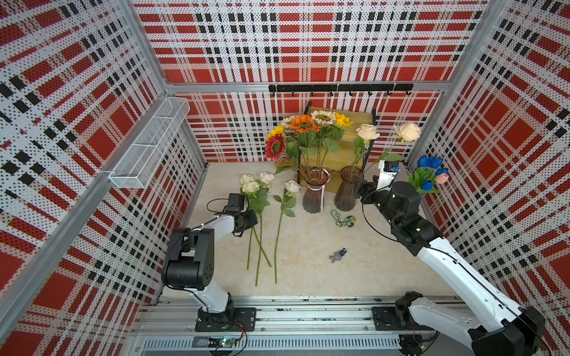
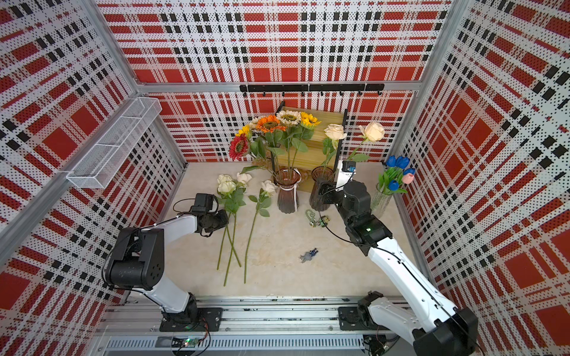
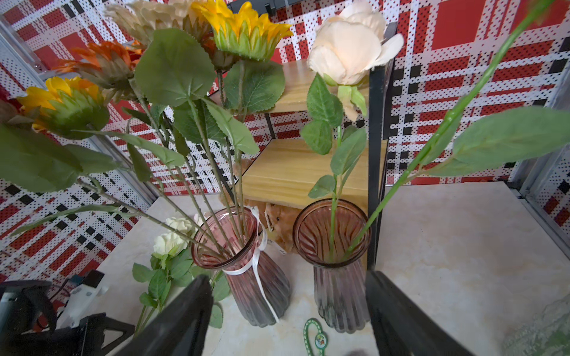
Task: Arrange the flowers in different vases according to their variety
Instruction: Pick up the flower at the center of the board.
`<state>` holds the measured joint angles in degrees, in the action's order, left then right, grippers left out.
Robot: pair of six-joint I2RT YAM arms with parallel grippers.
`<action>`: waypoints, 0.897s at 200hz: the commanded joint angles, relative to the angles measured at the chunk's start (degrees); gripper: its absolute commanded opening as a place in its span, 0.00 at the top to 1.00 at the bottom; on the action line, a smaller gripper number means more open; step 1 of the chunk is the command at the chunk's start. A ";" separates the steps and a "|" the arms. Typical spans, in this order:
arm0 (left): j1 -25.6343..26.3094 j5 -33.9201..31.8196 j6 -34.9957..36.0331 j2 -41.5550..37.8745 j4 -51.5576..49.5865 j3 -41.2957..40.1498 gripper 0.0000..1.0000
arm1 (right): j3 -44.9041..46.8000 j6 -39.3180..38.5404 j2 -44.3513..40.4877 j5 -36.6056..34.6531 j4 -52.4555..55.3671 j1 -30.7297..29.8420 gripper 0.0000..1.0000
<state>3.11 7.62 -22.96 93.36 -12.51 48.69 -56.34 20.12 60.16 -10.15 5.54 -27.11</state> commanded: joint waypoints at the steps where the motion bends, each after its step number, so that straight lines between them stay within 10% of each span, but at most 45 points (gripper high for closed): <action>1: 0.41 -0.19 -0.48 -5.01 -1.10 2.11 1.00 | -2.17 1.94 0.50 1.79 2.13 -3.12 0.17; 36: 0.31 -0.30 -0.84 -11.31 -2.44 2.03 1.00 | -1.59 5.04 2.08 4.18 4.26 -10.11 0.16; 69: 0.83 -0.93 0.36 -6.27 -7.10 3.99 0.74 | -0.51 6.49 2.51 1.93 5.23 -13.96 0.14; 179: 3.19 -7.61 0.99 6.56 -4.27 5.52 0.75 | -2.07 5.37 1.14 -2.86 8.35 -14.03 0.12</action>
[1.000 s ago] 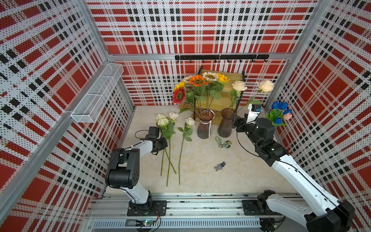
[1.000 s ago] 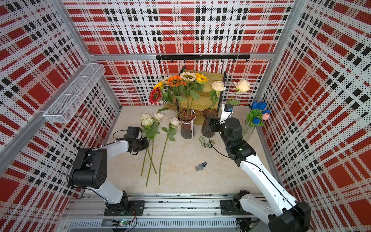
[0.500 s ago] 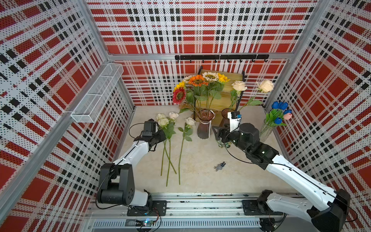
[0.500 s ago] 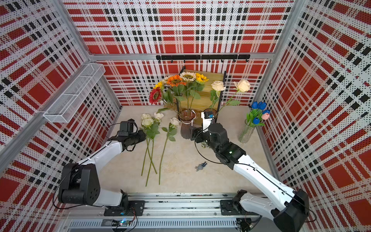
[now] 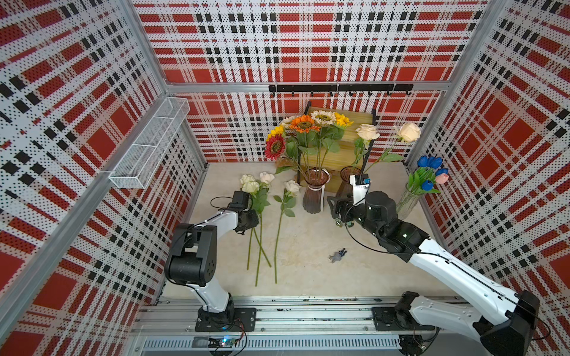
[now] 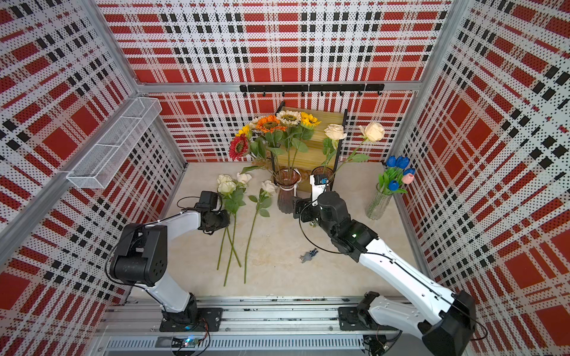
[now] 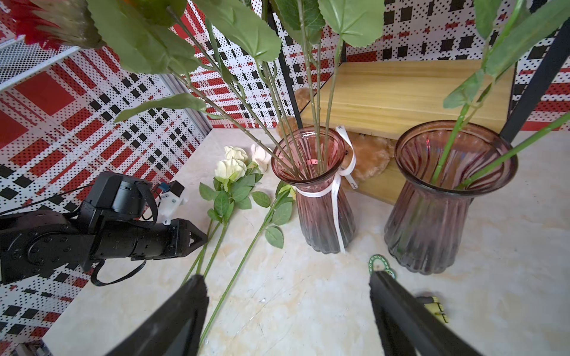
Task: Arrange the flowers in different vases according to their variety
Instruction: Pick up the flower at the center of the board.
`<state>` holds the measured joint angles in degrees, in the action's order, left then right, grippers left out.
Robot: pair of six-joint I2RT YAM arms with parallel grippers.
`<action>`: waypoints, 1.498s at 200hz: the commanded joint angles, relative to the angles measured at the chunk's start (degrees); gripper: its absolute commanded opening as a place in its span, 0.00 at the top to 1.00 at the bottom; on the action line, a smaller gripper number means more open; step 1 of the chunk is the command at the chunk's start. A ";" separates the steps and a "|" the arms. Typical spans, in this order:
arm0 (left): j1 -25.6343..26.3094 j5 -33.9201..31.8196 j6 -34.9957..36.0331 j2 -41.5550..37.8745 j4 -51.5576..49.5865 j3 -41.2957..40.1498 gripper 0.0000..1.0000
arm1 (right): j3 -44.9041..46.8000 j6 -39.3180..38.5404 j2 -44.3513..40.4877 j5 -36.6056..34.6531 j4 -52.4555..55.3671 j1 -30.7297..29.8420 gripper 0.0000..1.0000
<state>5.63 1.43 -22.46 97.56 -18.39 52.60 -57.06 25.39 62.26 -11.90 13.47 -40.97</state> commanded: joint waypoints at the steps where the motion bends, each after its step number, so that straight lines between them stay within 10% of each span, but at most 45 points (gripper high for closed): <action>1: 0.64 -1.52 0.53 2.46 1.61 1.70 0.76 | -1.33 0.15 -0.98 -1.11 0.41 -0.16 0.12; 117: 1.74 -2.53 -0.44 -0.48 0.42 4.26 0.98 | -2.67 0.25 2.30 2.07 0.62 -0.17 0.13; 215: 5.30 -4.00 -0.73 -21.95 -5.05 2.24 1.00 | -3.94 3.00 11.72 13.44 -2.30 -8.68 0.12; 299: 9.76 7.85 0.86 -44.44 1.69 -7.92 1.00 | -7.93 5.68 25.34 31.91 -15.71 -12.29 0.17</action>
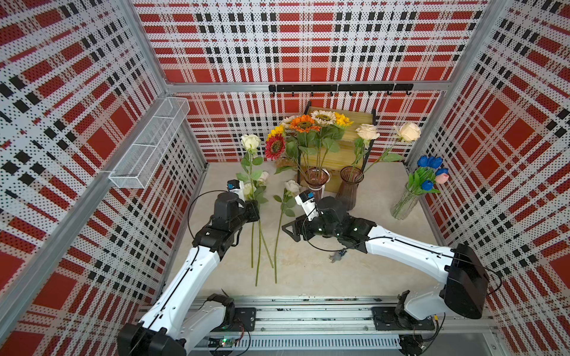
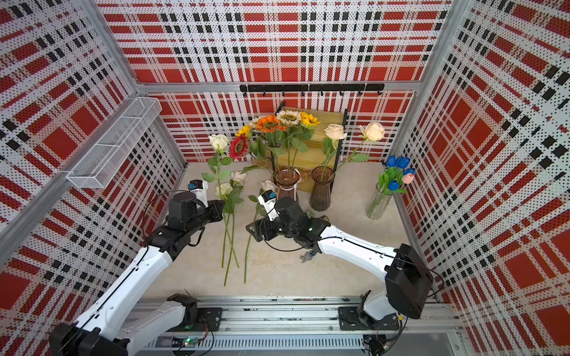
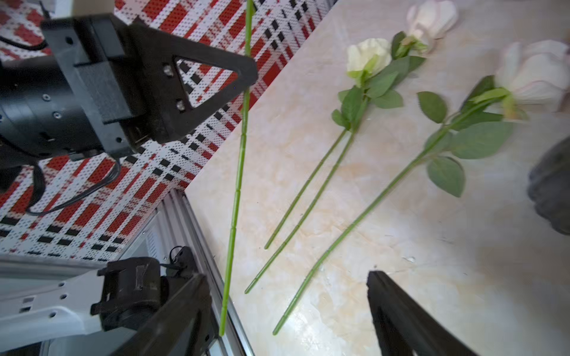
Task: Arrange the flowers in different vases according to their variety
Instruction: Pick up the flower at the center of the board.
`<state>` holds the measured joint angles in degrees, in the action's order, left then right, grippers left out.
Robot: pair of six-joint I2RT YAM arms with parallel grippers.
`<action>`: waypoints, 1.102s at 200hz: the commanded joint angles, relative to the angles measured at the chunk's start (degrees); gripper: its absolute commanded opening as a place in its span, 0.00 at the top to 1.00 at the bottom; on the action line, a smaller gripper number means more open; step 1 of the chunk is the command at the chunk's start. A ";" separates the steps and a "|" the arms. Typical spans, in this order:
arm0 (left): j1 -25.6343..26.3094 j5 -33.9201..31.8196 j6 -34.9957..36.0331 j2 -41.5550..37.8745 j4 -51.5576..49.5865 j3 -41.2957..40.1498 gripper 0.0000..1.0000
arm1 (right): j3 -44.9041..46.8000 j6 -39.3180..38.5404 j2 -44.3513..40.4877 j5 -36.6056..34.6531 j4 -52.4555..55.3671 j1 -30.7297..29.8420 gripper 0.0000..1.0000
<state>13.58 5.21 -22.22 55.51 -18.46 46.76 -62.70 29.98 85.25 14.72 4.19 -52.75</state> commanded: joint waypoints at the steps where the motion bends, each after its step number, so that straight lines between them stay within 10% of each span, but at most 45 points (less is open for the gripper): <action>1: 1.93 4.09 0.61 -2.49 1.76 -2.14 1.00 | -2.40 1.11 2.45 5.44 -6.49 -0.51 0.17; 159: 3.03 4.23 -4.15 -10.30 2.82 -5.79 1.00 | -16.54 2.97 19.32 13.05 -10.95 -0.69 0.38; 220: 3.04 4.46 -4.61 -11.92 2.17 -7.01 1.00 | -22.62 3.67 24.01 14.70 -10.85 -0.65 0.72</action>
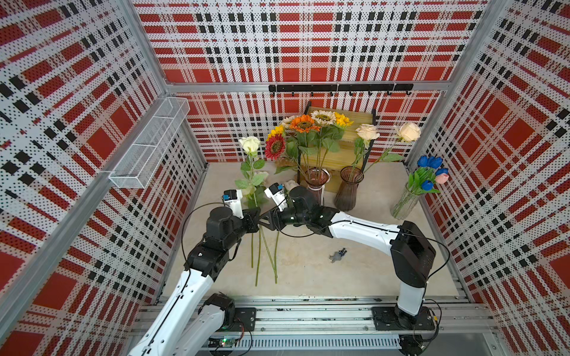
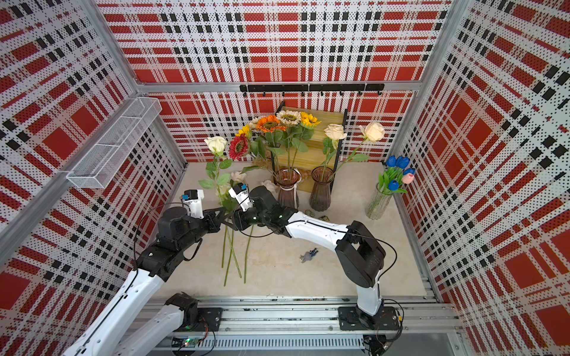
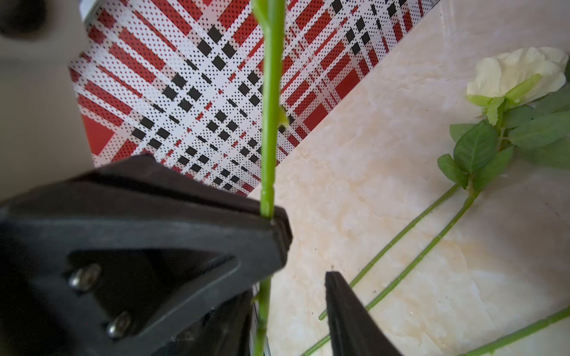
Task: Arrange the flowers in different vases according to their variety
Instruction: Pick up the flower at the center of the board.
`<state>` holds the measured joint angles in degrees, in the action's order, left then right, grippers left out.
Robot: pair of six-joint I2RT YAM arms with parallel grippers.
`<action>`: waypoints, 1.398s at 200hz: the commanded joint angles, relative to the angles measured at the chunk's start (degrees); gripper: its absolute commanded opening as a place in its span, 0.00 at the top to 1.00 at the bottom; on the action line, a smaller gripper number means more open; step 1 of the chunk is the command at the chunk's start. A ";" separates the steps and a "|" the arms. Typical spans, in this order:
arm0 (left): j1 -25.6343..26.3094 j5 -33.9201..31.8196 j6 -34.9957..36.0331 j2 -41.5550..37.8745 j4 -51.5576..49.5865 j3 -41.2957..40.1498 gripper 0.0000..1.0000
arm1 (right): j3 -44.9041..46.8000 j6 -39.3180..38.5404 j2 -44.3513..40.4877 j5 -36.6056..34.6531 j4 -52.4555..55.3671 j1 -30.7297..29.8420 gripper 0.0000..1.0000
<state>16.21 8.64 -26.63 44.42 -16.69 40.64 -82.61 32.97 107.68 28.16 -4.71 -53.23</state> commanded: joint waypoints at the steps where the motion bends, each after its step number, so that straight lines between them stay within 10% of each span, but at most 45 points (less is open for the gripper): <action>1: 0.41 1.02 -0.18 -0.83 0.41 -0.90 1.00 | -2.76 0.68 1.62 1.31 -1.96 -0.19 0.74; 12: 0.40 0.51 -0.09 -0.75 -0.15 -0.98 1.00 | -3.63 1.01 2.20 1.95 -1.72 -0.20 0.88; 21: 0.17 -0.01 -0.09 -0.37 -0.70 -1.23 0.75 | -4.21 1.50 2.58 2.39 -1.51 -0.20 1.00; 45: -1.55 -2.49 0.17 1.52 -3.60 -0.93 0.50 | -4.08 1.95 1.94 2.39 -1.39 -0.60 1.00; 121: -19.24 -4.07 -2.07 2.26 -9.44 -2.06 0.41 | -15.41 -8.56 0.88 -3.08 12.05 -3.32 1.00; 279: -19.90 7.94 -0.72 -5.40 -4.82 -1.80 0.23 | -20.71 -7.55 9.99 -4.18 9.58 -0.67 1.00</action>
<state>-3.14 15.66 -28.03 39.55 -21.93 39.03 -100.90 25.19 116.73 23.97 7.38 -55.24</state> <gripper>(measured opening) 0.771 0.085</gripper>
